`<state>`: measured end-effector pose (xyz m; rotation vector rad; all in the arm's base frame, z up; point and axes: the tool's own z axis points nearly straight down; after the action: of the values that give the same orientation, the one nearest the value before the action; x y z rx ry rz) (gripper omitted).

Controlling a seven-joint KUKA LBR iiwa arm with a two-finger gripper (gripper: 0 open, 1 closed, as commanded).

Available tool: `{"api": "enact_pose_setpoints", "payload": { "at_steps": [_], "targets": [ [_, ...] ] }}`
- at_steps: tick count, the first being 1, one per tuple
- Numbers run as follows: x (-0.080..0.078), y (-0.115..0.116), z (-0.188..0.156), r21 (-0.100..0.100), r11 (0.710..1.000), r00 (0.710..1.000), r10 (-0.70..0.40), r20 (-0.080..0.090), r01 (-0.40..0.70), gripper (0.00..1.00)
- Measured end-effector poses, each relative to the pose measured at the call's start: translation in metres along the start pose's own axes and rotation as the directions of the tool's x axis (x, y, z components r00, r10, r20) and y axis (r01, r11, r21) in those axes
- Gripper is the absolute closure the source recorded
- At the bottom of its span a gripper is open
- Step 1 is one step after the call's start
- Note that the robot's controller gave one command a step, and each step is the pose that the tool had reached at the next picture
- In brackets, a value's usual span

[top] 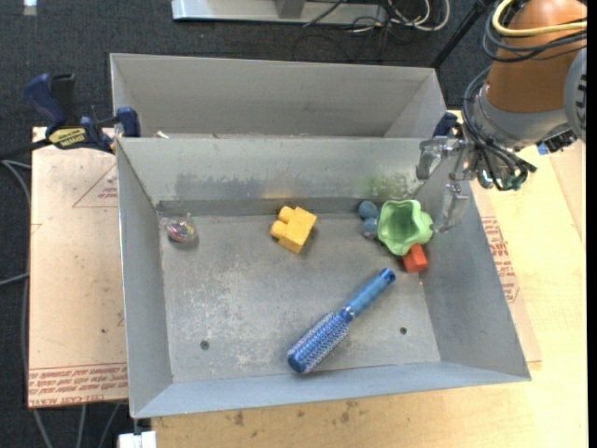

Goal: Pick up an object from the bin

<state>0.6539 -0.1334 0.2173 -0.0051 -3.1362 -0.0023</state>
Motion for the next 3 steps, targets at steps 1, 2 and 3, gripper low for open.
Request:
{"api": "enact_pose_setpoints", "payload": {
  "at_steps": [1, 2, 3],
  "targets": [
    [0.030, 0.037, 0.145, -0.004, 0.953, 0.953, 0.304, 0.006, -0.304, 0.00],
    [0.042, -0.024, 0.130, -0.002, 0.955, 0.955, 0.296, 0.010, -0.296, 0.00],
    [0.042, -0.018, 0.131, -0.006, 0.958, 0.958, 0.288, 0.007, -0.288, 1.00]
  ]
}}
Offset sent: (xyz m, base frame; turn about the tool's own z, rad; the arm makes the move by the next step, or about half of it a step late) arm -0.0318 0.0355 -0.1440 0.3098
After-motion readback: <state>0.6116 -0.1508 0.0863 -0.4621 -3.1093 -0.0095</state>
